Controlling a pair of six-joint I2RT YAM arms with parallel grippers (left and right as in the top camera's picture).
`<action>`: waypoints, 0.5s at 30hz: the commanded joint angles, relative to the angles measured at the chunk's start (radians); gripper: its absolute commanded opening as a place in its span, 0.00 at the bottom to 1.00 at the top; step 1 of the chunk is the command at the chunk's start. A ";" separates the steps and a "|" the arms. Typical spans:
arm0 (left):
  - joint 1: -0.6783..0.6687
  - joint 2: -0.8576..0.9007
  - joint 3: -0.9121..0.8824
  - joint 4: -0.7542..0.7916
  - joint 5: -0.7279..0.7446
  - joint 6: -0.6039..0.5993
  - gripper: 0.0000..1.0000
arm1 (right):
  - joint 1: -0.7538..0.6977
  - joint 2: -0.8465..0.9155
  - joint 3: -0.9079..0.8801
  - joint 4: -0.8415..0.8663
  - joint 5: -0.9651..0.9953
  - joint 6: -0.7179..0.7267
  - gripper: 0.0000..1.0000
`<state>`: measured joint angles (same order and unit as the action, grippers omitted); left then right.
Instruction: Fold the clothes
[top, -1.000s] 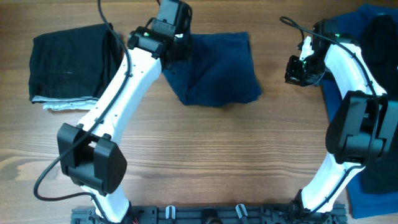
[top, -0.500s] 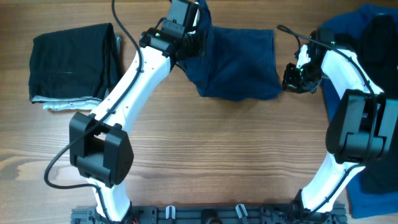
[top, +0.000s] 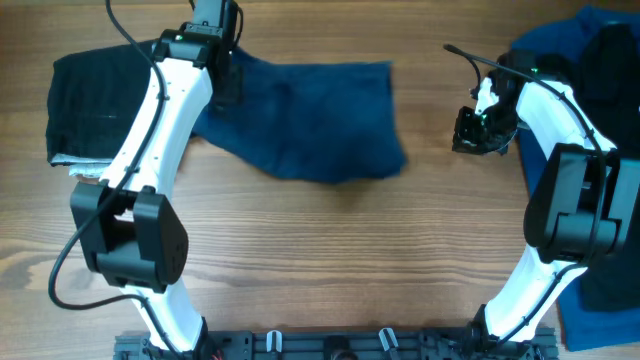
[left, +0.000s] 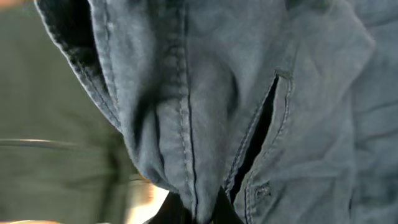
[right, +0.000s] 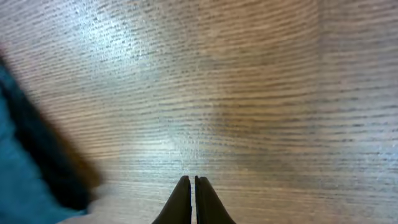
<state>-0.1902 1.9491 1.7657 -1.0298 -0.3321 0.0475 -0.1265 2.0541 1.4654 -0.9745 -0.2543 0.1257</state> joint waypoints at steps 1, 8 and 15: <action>0.003 -0.066 0.021 0.012 -0.159 0.153 0.04 | -0.006 0.016 -0.006 -0.008 -0.017 -0.010 0.04; -0.010 -0.067 0.021 0.030 -0.154 0.206 0.04 | -0.006 0.016 -0.005 -0.021 -0.043 0.009 0.05; -0.132 -0.064 0.021 0.053 0.076 0.120 0.10 | -0.006 0.016 -0.005 -0.022 -0.043 0.008 0.04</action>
<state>-0.2619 1.9182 1.7657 -0.9848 -0.3737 0.1986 -0.1265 2.0541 1.4654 -0.9916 -0.2768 0.1295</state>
